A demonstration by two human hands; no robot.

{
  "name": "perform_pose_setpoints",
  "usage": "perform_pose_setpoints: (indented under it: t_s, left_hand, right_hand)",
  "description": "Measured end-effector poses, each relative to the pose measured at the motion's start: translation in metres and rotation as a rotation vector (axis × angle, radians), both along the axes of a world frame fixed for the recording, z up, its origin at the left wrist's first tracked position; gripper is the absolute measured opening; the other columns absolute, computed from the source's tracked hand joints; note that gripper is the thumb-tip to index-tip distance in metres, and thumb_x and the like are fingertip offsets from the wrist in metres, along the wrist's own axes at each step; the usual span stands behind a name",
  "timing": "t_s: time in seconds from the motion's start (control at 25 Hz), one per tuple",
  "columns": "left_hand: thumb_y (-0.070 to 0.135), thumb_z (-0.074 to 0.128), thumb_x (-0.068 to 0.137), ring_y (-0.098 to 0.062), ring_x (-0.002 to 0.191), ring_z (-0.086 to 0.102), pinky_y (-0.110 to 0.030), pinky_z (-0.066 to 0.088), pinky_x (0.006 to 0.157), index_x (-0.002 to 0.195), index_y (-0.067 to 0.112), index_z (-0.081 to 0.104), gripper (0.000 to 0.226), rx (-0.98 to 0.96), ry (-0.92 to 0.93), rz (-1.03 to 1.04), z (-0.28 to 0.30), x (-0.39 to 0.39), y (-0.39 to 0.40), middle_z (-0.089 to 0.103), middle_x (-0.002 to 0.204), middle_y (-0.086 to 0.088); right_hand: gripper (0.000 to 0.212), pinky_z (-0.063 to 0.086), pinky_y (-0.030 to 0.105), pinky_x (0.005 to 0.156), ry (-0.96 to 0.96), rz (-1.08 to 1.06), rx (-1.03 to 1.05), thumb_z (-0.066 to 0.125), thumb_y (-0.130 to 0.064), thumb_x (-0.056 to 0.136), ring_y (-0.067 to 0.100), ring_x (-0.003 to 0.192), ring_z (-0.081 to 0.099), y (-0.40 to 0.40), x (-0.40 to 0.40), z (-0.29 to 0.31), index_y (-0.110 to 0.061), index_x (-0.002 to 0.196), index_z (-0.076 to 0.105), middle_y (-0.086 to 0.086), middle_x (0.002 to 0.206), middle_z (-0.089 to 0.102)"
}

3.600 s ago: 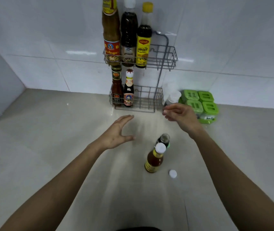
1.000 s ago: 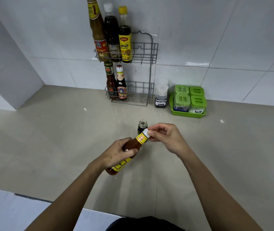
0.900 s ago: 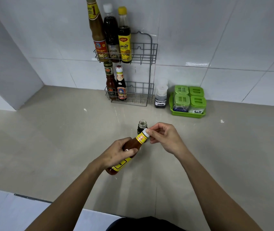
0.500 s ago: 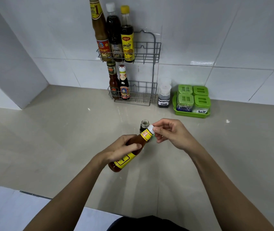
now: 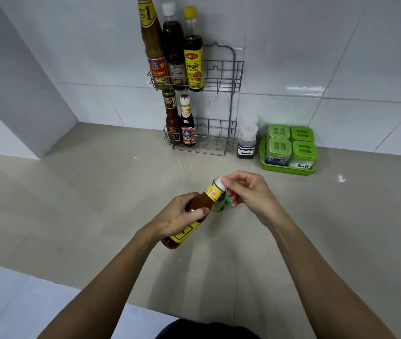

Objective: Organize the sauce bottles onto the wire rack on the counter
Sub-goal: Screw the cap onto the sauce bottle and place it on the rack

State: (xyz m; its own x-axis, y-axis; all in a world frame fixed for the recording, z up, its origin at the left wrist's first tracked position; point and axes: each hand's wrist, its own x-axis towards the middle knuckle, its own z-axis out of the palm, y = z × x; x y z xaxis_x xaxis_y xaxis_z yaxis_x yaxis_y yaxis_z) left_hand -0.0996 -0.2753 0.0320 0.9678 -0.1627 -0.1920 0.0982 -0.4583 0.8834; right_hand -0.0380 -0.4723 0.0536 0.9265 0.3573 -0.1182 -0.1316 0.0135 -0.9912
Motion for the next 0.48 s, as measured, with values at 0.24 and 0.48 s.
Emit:
perform_pose_setpoints:
  t_s: [0.24, 0.48]
  left_hand:
    - [0.047, 0.059, 0.075, -0.015, 0.066, 0.059, -0.037, 0.050, 0.065, 0.089, 0.011, 0.057, 0.039, -0.038, -0.027, 0.043, -0.003, 0.001, 0.015, 0.060, 0.075, -0.010]
    - [0.038, 0.061, 0.082, -0.014, 0.065, 0.059, -0.033, 0.051, 0.063, 0.094, 0.012, 0.057, 0.029, -0.136, -0.013, -0.025, 0.008, 0.018, 0.039, 0.061, 0.074, -0.004]
  right_hand:
    - [0.024, 0.038, 0.019, 0.039, -0.033, -0.012, -0.058, 0.071, -0.023, 0.085, 0.011, 0.046, 0.046, 0.021, 0.006, 0.006, -0.002, 0.096, 0.068, 0.009, 0.061, 0.059]
    - [0.020, 0.039, 0.019, 0.040, -0.163, 0.037, -0.102, 0.065, -0.017, 0.090, 0.011, 0.047, 0.045, 0.039, 0.015, 0.025, 0.000, 0.099, 0.068, 0.009, 0.062, 0.054]
